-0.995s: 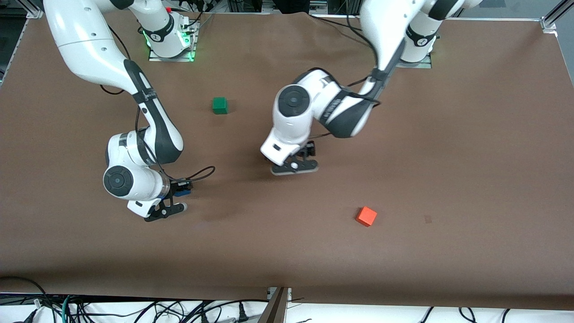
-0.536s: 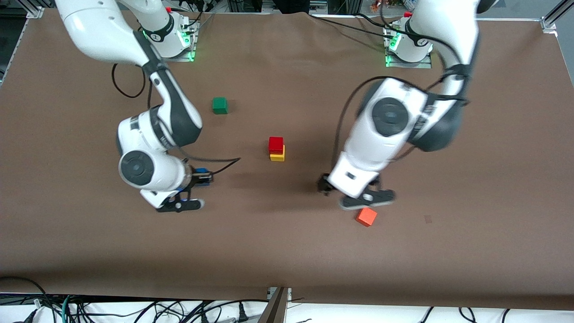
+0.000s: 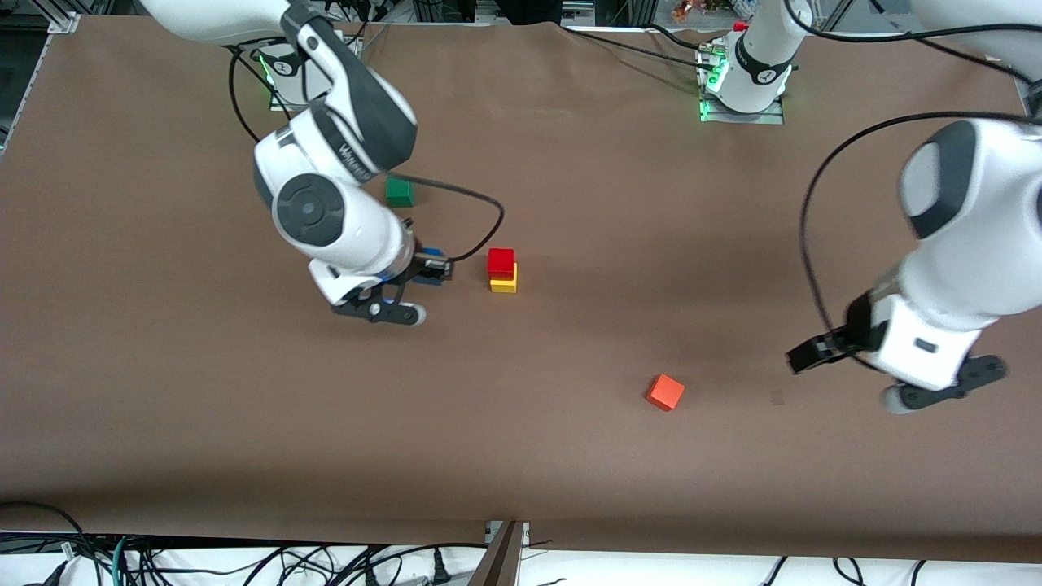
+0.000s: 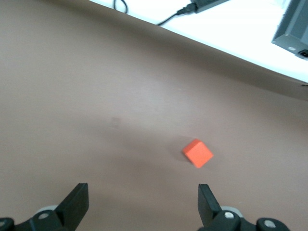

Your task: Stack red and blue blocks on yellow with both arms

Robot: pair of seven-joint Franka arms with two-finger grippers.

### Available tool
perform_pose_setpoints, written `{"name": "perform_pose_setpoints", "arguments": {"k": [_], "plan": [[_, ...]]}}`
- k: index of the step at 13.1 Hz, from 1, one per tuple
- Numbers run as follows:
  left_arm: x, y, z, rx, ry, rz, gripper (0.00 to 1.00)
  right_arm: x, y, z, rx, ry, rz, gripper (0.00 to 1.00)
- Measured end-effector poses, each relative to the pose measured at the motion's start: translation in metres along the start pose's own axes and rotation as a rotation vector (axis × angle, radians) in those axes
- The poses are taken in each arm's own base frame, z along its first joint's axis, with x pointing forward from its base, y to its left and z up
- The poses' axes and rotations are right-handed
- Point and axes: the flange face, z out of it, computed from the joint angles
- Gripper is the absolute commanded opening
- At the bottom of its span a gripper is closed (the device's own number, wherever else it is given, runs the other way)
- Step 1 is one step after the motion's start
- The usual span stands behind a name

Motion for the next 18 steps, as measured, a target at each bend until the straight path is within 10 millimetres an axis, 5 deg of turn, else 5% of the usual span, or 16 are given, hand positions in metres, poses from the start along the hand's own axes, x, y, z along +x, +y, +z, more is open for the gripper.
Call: {"name": "perform_pose_setpoints", "arguments": {"k": [5,9,13,18], "plan": [[0.006,-0.067,-0.039,0.021,-0.023,0.058,1.00,-0.043,-0.044,0.049,-0.021,-0.017,0.048,0.30],[-0.018,-0.078,-0.070,0.044,-0.097,0.186,1.00,-0.042,-0.052,0.076,-0.036,0.016,0.022,0.31],[-0.038,-0.089,-0.073,0.058,-0.173,0.215,1.00,-0.067,-0.080,0.112,-0.108,0.072,-0.082,0.32],[-0.086,-0.089,-0.073,0.062,-0.141,0.242,1.00,-0.070,-0.086,0.114,-0.095,0.088,-0.097,0.33]]}}
